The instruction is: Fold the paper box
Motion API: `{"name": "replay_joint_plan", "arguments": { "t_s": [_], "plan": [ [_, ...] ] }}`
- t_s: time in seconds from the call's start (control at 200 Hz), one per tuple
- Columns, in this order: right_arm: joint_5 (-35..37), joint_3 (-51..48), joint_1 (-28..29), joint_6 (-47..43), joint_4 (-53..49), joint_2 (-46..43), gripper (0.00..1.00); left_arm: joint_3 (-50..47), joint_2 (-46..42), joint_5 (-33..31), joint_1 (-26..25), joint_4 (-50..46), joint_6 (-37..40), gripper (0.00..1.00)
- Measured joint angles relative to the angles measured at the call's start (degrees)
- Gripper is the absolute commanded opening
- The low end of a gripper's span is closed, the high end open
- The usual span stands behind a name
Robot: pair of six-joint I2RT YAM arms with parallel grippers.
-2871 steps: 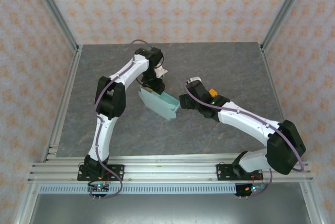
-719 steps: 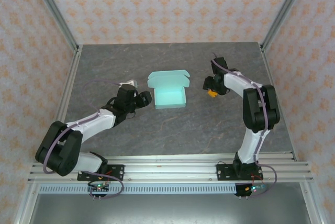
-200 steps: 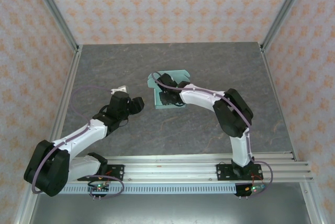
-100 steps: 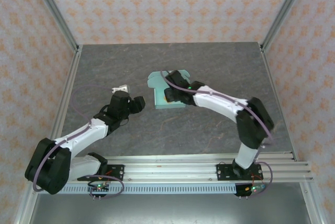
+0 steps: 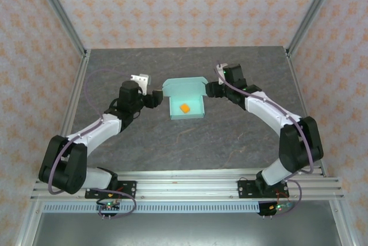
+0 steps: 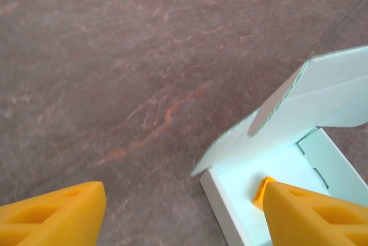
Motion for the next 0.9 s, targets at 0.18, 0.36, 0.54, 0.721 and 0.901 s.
{"name": "replay_joint_plan", "arguments": {
  "t_s": [0.18,0.36,0.54,0.721,0.901],
  "plan": [
    [-4.9,0.2,0.0,-4.2,1.6,4.9,0.58,4.3,3.8,4.1,0.0,-2.3,5.4,0.76],
    [-6.8,0.9,0.0,-6.3,2.6,7.3,0.55,8.3,8.7,5.7,0.0,-4.7,8.3,0.76],
    [-7.9,3.2,0.0,-7.5,3.7,8.8,0.50,12.0,12.7,7.3,0.0,-6.2,10.3,0.77],
    [-8.5,5.2,0.0,-8.8,4.3,11.1,0.42,14.5,15.5,8.1,0.0,-7.0,11.4,0.73],
    [-8.7,5.4,0.1,-9.2,4.3,11.3,0.36,15.5,16.8,9.7,0.0,-7.6,11.9,0.64]
  ]
}}
